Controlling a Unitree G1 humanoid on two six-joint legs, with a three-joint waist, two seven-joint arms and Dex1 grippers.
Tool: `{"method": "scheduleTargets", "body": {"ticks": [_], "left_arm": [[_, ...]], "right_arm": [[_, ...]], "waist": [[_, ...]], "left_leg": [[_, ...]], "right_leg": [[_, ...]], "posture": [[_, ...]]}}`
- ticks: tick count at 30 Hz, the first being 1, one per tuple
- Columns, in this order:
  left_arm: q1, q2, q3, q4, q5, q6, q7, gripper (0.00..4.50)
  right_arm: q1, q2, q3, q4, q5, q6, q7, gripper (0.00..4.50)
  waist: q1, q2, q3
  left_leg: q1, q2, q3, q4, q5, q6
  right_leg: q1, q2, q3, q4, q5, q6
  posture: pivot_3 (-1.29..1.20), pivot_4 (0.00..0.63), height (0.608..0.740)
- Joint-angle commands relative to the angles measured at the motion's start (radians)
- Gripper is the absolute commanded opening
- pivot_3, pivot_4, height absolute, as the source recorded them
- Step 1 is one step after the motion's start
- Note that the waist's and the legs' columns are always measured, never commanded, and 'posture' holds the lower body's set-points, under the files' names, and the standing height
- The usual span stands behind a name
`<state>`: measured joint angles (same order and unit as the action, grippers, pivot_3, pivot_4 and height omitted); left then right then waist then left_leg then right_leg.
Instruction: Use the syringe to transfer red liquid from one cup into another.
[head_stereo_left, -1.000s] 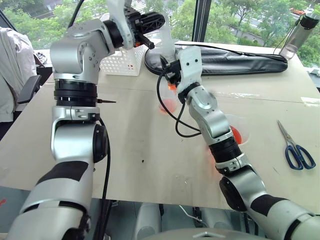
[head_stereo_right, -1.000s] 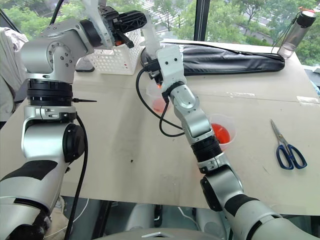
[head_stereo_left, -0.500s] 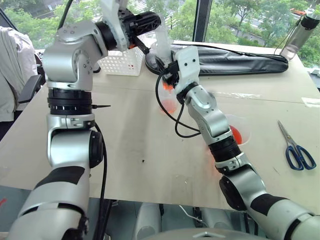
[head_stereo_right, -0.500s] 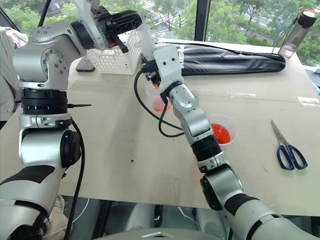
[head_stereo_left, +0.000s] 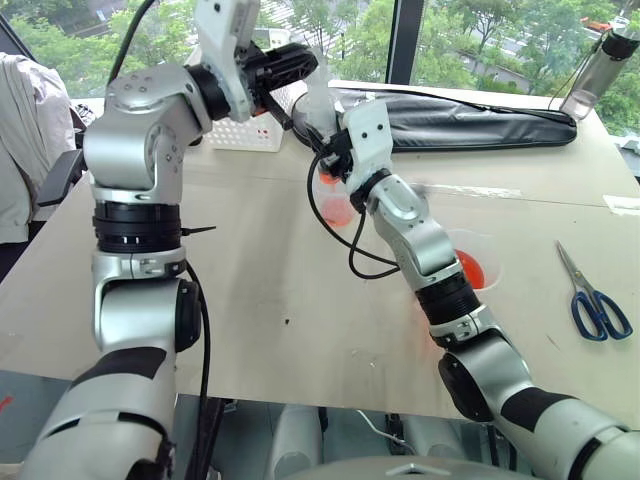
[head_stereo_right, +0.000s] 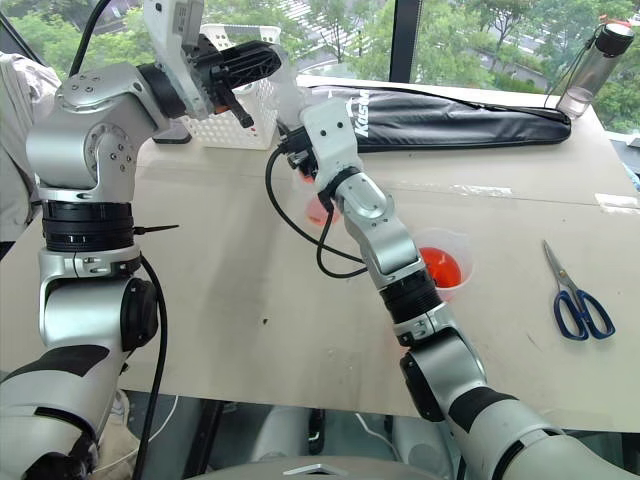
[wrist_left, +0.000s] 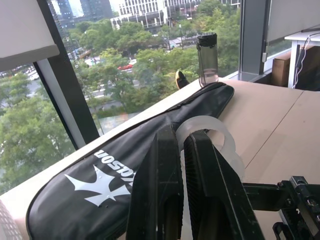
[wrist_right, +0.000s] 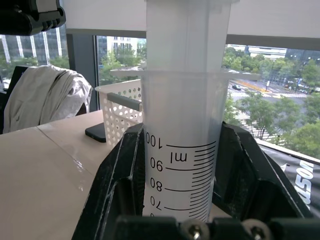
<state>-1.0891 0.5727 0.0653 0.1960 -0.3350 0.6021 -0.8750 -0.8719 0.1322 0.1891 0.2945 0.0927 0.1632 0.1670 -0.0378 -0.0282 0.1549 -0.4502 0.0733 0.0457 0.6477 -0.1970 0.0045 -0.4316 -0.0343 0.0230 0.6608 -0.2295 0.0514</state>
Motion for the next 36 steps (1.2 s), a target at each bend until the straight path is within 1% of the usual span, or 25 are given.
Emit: {"method": "scheduleTargets", "body": {"ticks": [1,7,24,29,34,35,36], "left_arm": [[0.036,-0.024,-0.082,-0.047,-0.025,0.033,-0.075,0.00],[0.067,-0.020,-0.090,-0.049,-0.018,0.038,-0.076,0.00],[0.096,-0.017,-0.104,-0.052,-0.007,0.054,-0.088,0.00],[0.091,-0.033,-0.069,-0.051,-0.036,0.055,-0.080,0.00],[0.071,-0.049,0.052,-0.067,-0.143,0.149,-0.055,0.00],[0.075,-0.039,0.064,-0.068,-0.147,0.151,-0.058,0.73],[0.080,-0.031,0.068,-0.070,-0.149,0.152,-0.061,1.11]], "right_arm": [[-0.082,0.068,0.004,-0.045,0.006,-0.040,0.004,1.50],[-0.090,0.065,0.002,-0.046,0.003,-0.049,0.003,1.50],[-0.096,0.060,0.008,-0.062,-0.006,-0.064,0.003,1.50],[-0.091,0.055,0.011,-0.066,-0.011,-0.064,0.007,1.50],[-0.075,0.045,0.014,-0.078,-0.020,-0.060,0.008,1.50],[-0.071,0.044,0.014,-0.081,-0.021,-0.059,0.008,1.50],[-0.068,0.043,0.013,-0.082,-0.022,-0.059,0.008,1.49]], "waist": [[0.000,0.000,0.000],[0.001,0.000,0.000],[0.001,0.000,0.000],[0.001,0.000,0.000],[0.000,0.000,0.000],[0.001,0.000,0.000],[0.002,0.000,0.000]], "left_leg": [[0.000,0.000,0.000,0.000,0.000,0.000],[0.000,0.000,0.000,0.000,0.000,0.000],[0.000,0.000,0.000,0.000,0.000,0.000],[0.000,0.000,0.000,0.000,0.000,0.000],[0.000,0.000,0.000,0.000,0.000,0.000],[0.000,0.000,0.000,0.000,0.000,0.000],[0.000,0.000,-0.001,0.000,0.000,0.000]], "right_leg": [[0.000,0.000,0.000,0.000,0.000,0.000],[0.000,0.000,0.000,0.000,0.000,0.000],[0.000,0.000,0.000,0.000,0.000,0.000],[0.000,0.000,0.000,0.000,0.000,0.000],[0.000,0.000,0.000,0.000,0.000,0.000],[0.000,0.000,0.000,0.000,0.000,0.000],[0.000,0.000,-0.001,0.000,0.000,0.000]], "posture": [[0.00,0.150,0.724],[0.00,0.150,0.724],[0.00,0.150,0.724],[0.00,0.150,0.724],[0.00,0.150,0.724],[0.00,0.150,0.724],[0.00,0.150,0.724]]}}
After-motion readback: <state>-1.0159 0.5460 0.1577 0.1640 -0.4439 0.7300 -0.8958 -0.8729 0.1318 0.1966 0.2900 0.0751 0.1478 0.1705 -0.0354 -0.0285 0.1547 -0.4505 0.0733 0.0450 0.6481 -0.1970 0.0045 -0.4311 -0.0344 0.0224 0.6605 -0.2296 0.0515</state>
